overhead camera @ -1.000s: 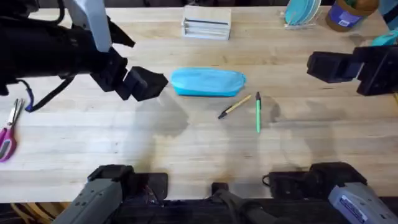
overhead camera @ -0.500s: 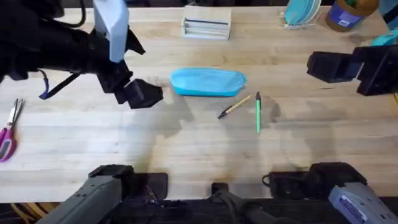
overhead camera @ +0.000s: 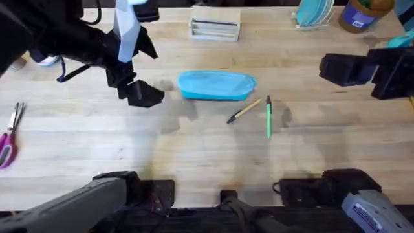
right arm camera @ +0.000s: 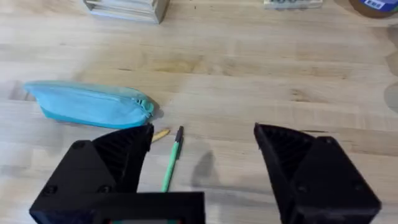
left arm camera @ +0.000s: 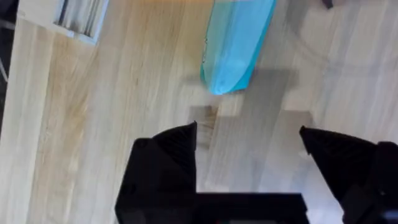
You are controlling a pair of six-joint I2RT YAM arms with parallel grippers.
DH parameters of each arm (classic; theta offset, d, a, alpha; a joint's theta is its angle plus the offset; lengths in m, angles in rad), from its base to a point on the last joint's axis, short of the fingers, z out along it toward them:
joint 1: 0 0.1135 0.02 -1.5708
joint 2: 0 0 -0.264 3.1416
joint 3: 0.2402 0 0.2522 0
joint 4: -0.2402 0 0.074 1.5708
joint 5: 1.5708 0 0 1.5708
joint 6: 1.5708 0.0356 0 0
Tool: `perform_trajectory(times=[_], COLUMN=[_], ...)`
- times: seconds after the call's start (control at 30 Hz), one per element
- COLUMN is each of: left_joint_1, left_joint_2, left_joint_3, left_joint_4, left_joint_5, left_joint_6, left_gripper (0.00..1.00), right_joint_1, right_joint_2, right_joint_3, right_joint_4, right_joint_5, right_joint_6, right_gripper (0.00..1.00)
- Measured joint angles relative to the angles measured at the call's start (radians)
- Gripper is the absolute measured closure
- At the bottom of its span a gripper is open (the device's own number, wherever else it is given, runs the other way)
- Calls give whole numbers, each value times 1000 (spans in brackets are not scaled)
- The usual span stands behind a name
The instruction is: Unzip the bag, pick up the pens from the table one at a time and place them inside, then zip the bag closed.
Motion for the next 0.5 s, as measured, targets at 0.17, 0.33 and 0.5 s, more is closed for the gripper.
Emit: perform_trajectory(times=[0.17, 0.33, 0.5], left_joint_1=[13, 15, 15], left_joint_2=[81, 162, 229], left_joint_3=[15, 18, 18], left_joint_4=[41, 81, 116], left_joint_5=[51, 114, 170], left_joint_6=[46, 61, 67], left_gripper=[10, 10, 10], right_joint_1=[0, 0, 0], right_joint_2=[0, 0, 0], right_joint_3=[0, 0, 0], right_joint_4=[0, 0, 0], right_joint_5=[0, 0, 0], right_joint_6=[0, 0, 0], right_gripper=[5, 5, 5])
